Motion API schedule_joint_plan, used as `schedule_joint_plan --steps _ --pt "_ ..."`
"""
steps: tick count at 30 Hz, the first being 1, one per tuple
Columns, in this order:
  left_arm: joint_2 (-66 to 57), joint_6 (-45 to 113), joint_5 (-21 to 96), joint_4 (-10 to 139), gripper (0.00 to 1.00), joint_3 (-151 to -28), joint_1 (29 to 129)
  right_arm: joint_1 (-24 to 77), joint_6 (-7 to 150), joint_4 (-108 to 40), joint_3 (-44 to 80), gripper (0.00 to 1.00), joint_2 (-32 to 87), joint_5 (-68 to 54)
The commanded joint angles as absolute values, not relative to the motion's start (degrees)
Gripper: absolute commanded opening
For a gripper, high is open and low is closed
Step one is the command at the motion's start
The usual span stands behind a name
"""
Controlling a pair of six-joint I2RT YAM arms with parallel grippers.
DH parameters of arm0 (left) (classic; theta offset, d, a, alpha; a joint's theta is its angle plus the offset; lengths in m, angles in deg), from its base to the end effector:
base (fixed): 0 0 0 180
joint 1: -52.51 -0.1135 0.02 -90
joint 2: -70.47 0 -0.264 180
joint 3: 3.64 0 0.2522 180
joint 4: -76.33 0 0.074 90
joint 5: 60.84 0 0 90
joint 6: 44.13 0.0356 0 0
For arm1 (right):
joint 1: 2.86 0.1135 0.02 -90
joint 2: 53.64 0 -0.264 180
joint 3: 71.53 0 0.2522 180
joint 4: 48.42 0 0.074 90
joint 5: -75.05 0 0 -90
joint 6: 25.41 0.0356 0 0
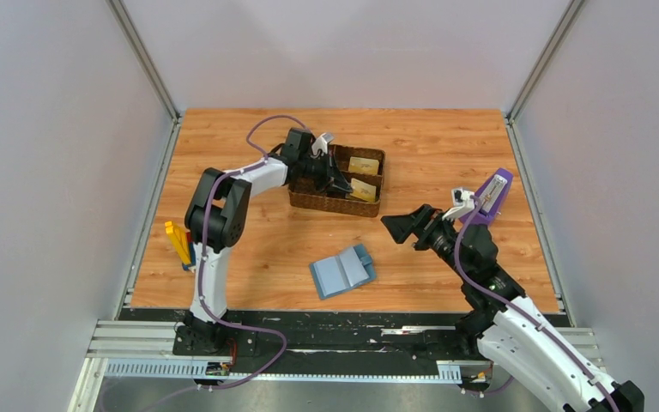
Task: Take the credit cards out of the card holder
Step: Place the credit card in the storage box.
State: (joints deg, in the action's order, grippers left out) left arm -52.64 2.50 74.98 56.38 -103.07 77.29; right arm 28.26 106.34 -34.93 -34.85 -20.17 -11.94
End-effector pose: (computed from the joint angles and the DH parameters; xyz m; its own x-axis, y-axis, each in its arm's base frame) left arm 0.4130 -0.2188 0.1652 -0.9796 -0.0749 -0.1864 0.1247 0.5004 -0.8568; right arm 0.1355 0.0840 0.2537 -0.4871 0.4827 -0.7278 -0.3163 0.6793 0.6622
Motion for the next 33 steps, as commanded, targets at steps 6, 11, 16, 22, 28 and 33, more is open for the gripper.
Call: schedule_joint_plan --steps 6,11,16,22,28,33 --pt "-41.98 1.88 72.60 52.94 0.00 -103.52 77.46 28.52 103.74 -29.12 -29.06 1.00 -20.63 -13.42" --pt "-40.40 1.98 72.11 50.71 0.00 -104.85 77.47 28.50 101.41 -26.40 -26.91 1.00 -19.80 -14.91" --pt "-39.41 3.05 71.86 48.31 0.00 -107.64 77.41 28.53 96.98 -25.41 -26.09 1.00 -18.34 -16.86" --pt "-37.78 4.15 70.07 49.92 0.00 -110.25 77.13 28.51 96.67 -21.85 -25.09 1.00 -19.27 -15.89" --pt "-40.02 3.32 69.01 53.56 0.00 -111.16 77.12 28.46 95.66 -14.56 -24.21 1.00 -24.43 -12.69" --pt "-42.20 5.80 68.50 47.95 0.00 -113.39 76.94 28.56 94.18 -9.01 -21.44 1.00 -28.01 -16.86"
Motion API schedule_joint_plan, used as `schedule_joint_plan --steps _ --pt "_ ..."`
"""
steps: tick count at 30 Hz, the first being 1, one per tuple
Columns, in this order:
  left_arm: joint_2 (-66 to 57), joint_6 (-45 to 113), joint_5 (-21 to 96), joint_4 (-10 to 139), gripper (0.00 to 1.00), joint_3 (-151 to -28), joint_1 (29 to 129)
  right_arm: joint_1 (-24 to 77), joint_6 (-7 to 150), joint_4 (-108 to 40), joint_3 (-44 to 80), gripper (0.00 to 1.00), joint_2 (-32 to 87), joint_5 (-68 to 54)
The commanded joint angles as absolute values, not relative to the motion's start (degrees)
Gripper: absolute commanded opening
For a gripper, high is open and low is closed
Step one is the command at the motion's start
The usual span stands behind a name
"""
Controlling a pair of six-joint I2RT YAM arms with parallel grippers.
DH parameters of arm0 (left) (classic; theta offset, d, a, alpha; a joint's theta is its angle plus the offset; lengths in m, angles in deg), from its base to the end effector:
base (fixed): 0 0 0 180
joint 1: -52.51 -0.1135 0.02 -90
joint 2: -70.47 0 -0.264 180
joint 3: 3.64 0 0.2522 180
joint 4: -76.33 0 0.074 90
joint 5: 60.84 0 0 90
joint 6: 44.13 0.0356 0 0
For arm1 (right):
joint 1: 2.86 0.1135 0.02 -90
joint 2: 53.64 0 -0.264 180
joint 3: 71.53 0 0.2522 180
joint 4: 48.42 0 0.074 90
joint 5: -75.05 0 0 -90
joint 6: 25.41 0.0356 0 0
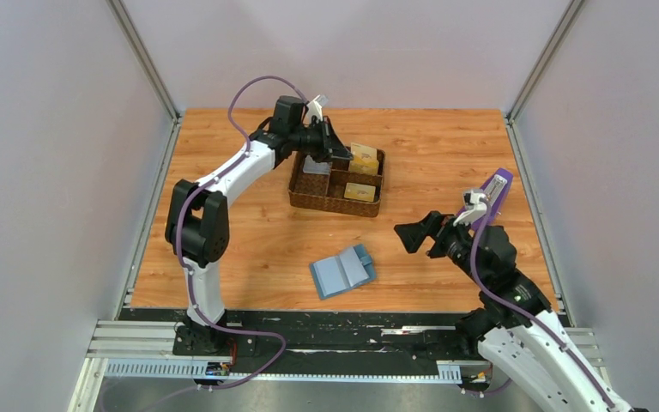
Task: Take the credit cards out of the card holder
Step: Place the credit card in the storage box.
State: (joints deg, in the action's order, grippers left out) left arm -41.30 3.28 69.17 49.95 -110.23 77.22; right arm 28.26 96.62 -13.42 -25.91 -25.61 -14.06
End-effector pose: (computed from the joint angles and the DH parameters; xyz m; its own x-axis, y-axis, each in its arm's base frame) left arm 0.4041 -0.2111 0.2829 -0.9035 -0.1548 -0.3996 0.2803 0.4917 -0.8244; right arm 0.1127 0.0687 0.2810 -0.4980 0.3188 -0.8065 -0.3130 0.8012 0.5100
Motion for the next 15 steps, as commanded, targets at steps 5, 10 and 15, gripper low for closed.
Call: schedule_joint_plan --steps 5,10,15 --pt "-44.07 5.29 68.59 47.88 0.00 -114.50 76.82 28.54 91.51 -6.01 -19.52 1.00 -26.28 -13.49" --pt "-48.36 8.26 66.68 43.69 0.00 -120.40 76.78 28.45 88.78 -4.23 -19.09 1.00 -24.62 -12.76" --pt "-49.84 9.72 65.06 40.77 0.00 -123.51 76.73 28.51 86.92 -4.17 -18.80 1.00 -24.43 -13.36"
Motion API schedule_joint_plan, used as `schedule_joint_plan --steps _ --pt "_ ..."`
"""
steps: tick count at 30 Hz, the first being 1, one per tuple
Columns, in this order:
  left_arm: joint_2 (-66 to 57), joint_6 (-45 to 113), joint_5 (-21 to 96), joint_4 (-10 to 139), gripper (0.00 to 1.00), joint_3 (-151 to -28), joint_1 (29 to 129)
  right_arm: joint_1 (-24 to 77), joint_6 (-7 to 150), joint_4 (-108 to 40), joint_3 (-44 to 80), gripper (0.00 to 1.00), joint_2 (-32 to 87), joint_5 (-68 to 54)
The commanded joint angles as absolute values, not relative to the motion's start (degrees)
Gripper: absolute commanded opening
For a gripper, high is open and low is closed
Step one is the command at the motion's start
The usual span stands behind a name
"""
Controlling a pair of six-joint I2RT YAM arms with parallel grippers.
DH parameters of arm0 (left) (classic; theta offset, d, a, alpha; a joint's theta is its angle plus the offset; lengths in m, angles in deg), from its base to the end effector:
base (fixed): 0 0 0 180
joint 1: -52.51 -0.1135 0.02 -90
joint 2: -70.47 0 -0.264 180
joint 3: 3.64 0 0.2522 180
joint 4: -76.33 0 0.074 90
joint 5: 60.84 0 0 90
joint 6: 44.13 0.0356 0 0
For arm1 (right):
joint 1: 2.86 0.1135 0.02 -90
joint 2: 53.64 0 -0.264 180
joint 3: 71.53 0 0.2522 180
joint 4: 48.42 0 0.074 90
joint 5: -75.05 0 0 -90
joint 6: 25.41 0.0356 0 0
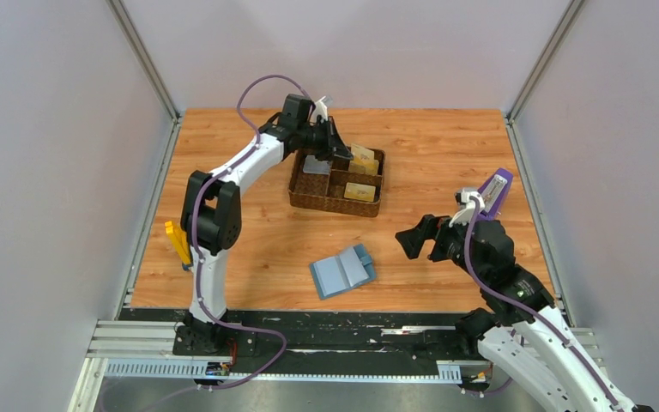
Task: Take the credit cards out of the card holder
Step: Place the credit card in the storage box.
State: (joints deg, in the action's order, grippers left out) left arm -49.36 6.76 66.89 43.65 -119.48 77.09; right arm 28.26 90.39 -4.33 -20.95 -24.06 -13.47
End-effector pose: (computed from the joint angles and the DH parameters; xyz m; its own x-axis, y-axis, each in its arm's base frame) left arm 0.4318 -0.2215 0.2640 -0.9105 -0.1322 -0.3918 0.2590 0.5564 -0.7895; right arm 0.1080 0.0663 0.2912 -0.5360 0.1846 -0.8238 -0.3373 0.8477 0.4095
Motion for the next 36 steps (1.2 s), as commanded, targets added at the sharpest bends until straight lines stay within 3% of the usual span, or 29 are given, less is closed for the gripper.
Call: schedule_joint_plan --steps 1,15,25,36 --pt "-50.33 9.83 65.04 40.73 0.00 -123.76 76.65 28.52 86.32 -4.16 -18.68 1.00 -24.46 -13.49" --pt "-53.96 10.76 65.97 35.48 0.00 -131.48 75.87 28.50 82.65 -5.00 -18.57 1.00 -23.74 -13.40" --pt "-51.62 6.37 66.18 35.96 0.00 -125.86 75.46 28.49 78.70 -5.86 -16.10 1.00 -20.84 -11.18" --pt "-55.08 6.90 69.83 36.56 0.00 -126.25 72.18 28.46 86.32 -6.51 -15.94 1.00 -20.59 -10.92"
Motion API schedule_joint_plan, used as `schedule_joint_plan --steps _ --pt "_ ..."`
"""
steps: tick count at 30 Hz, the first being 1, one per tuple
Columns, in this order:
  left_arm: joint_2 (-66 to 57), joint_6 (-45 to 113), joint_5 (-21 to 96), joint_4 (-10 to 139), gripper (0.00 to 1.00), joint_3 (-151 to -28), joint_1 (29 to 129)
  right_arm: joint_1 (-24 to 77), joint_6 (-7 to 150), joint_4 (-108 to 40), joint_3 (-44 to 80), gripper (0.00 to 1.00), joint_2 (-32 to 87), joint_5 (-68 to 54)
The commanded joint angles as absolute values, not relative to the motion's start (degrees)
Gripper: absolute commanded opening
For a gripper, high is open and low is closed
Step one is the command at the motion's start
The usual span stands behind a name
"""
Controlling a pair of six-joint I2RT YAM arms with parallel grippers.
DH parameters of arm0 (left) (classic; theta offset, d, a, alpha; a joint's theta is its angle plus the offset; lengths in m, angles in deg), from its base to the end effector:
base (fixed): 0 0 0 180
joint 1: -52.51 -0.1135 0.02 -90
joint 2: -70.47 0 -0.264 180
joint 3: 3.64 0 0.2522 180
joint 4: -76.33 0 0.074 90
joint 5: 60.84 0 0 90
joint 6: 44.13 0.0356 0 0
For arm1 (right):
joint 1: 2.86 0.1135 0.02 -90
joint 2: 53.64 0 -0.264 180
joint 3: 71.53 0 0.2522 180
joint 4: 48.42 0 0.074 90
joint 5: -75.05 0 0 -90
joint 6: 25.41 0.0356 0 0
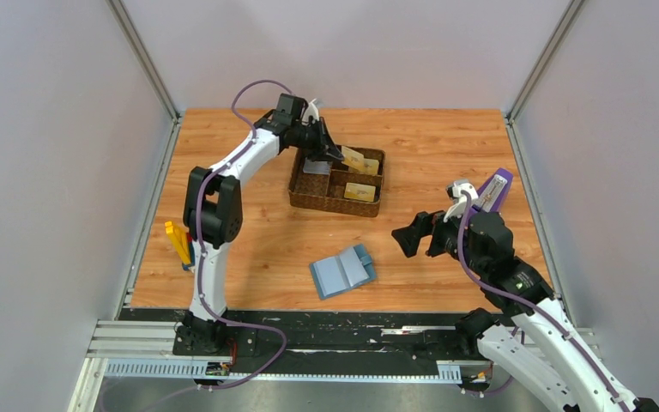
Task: Take the credit cards out of the card holder
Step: Place the credit card in the storage box.
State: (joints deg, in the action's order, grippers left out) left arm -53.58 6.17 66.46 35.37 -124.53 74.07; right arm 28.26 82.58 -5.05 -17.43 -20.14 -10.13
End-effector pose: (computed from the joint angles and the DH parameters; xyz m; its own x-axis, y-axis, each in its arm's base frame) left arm 0.4507 -0.2013 0.2471 -0.9433 -0.1736 -0.2829 0.1226 0.6096 -0.7831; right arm 0.1156 0.0733 0.3056 -0.4947 0.0608 -0.8669 -0.4506 0.8350 0.3157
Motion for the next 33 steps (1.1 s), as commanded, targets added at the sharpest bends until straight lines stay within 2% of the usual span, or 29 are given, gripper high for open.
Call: schedule_joint_plan --steps 1,14,33 --pt "-55.36 6.45 70.15 37.37 0.00 -126.52 71.86 28.51 87.52 -5.73 -15.33 1.00 -20.58 -11.89" --pt "-62.38 5.56 72.33 38.32 0.00 -135.72 71.50 28.51 88.59 -2.95 -10.10 0.99 -14.08 -13.39" --pt "-64.58 1.52 74.12 46.18 0.00 -131.11 74.39 28.50 85.86 -0.06 -7.45 1.00 -12.69 -14.92"
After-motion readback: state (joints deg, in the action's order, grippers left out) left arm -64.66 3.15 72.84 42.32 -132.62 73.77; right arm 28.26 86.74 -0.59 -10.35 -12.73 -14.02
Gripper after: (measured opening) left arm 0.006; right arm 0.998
